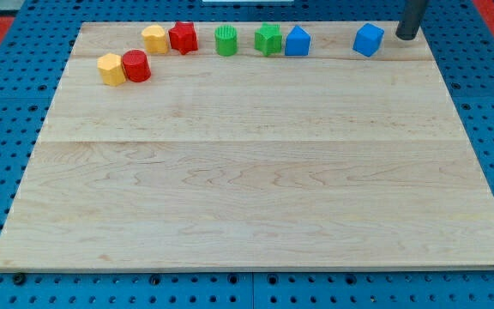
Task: Point your arm at the blue cube
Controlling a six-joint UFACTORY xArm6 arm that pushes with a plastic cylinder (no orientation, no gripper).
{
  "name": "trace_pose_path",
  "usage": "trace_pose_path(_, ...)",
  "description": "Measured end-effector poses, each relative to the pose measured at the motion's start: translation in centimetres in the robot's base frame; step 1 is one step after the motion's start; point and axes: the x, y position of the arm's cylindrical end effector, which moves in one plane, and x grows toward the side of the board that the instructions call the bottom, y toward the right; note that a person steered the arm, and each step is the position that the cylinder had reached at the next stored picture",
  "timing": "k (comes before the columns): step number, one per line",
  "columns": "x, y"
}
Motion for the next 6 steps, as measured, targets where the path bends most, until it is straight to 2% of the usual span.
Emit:
trace_pose_path(2, 0.0, -6.8)
trace_pose_path(3, 1.7, -0.2)
trace_pose_path(4, 3.5, -1.9)
trace_pose_path(6, 3.4, -3.3)
